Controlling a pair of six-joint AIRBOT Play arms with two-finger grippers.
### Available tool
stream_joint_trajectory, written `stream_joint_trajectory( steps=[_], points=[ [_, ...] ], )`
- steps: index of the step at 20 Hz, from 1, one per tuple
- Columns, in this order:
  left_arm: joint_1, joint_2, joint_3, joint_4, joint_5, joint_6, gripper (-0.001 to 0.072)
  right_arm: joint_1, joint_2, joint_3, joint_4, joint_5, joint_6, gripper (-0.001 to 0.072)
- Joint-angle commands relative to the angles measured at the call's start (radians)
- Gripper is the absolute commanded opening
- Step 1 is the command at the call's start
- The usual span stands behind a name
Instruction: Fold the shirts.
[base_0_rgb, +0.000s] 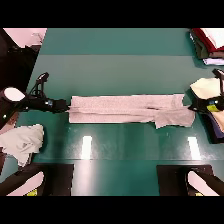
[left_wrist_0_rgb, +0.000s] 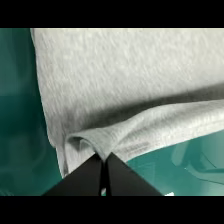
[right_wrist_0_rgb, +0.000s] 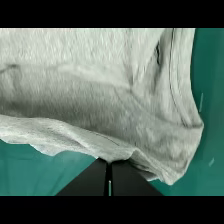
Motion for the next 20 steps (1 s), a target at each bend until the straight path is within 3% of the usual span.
stream_joint_trajectory(
  steps=[1,6,7,8,9,10,13,18,19,20],
  points=[
    [-0.010,-0.093,0.006,-0.022,0.093,-0.012,0.0023,0.038,-0.163,0.121,-0.002,-0.023,0.000,0.0012],
    [-0.010,-0.139,0.034,-0.045,0.184,-0.012,0.0025,0.037,-0.317,0.210,0.007,-0.026,0.038,0.0014],
    [-0.010,-0.139,0.050,-0.052,0.204,-0.012,0.0098,0.037,-0.335,0.216,0.008,-0.049,0.050,0.0021],
    [-0.010,-0.139,0.071,-0.066,0.221,-0.013,0.0379,0.037,-0.349,0.225,0.008,-0.076,0.050,0.0118],
    [-0.010,-0.139,0.095,-0.080,0.226,-0.014,0.0498,0.034,-0.360,0.238,0.008,-0.097,0.050,0.0353],
    [-0.010,-0.138,0.124,-0.091,0.219,-0.014,0.0500,0.026,-0.366,0.254,0.008,-0.096,0.050,0.0496],
    [-0.010,-0.138,0.200,-0.091,0.143,-0.013,0.0500,-0.022,-0.365,0.296,0.008,-0.026,0.029,0.0511],
    [-0.010,-0.138,0.221,-0.115,0.026,-0.012,0.0498,-0.179,-0.365,0.212,0.076,0.077,-0.105,0.0511],
    [-0.010,-0.138,0.221,-0.116,0.022,-0.013,0.0477,-0.220,-0.370,0.177,0.134,0.057,-0.134,0.0563],
    [-0.010,-0.138,0.221,-0.116,0.014,-0.012,0.0237,-0.264,-0.386,0.152,0.198,0.048,-0.162,0.0625]
  ],
)
